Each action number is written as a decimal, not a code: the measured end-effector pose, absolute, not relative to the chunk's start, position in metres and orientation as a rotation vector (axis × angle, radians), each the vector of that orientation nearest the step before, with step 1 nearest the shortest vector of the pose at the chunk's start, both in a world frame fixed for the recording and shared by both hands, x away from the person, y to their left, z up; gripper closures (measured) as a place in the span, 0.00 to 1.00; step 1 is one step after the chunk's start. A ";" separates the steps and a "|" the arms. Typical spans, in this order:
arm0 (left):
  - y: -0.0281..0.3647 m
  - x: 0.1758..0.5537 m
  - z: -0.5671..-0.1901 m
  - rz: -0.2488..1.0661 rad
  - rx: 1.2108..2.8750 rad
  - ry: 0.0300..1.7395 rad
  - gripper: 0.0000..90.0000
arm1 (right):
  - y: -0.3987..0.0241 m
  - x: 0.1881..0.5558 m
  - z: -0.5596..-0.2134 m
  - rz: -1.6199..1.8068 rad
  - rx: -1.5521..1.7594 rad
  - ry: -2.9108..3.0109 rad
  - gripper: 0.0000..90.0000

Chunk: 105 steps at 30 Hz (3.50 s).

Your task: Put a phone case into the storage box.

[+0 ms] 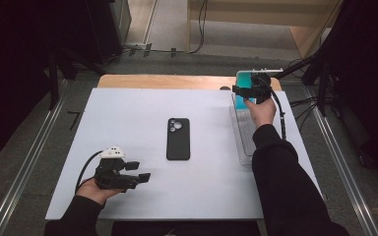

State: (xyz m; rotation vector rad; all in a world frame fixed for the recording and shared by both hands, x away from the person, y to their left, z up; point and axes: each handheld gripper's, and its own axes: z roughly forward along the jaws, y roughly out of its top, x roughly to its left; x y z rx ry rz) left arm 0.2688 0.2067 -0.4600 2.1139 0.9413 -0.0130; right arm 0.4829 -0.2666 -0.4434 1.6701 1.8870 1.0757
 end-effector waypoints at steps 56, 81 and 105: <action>0.204 0.282 -0.455 -0.043 2.102 0.993 0.34 | -0.259 0.430 -0.394 1.139 1.595 2.069 0.00; 0.208 0.298 -0.451 -0.079 2.090 0.955 0.34 | -0.216 0.343 -0.398 1.355 1.334 2.357 0.07; 0.206 0.294 -0.447 -0.069 2.083 0.944 0.34 | -0.213 0.273 -0.432 1.375 1.246 2.535 0.08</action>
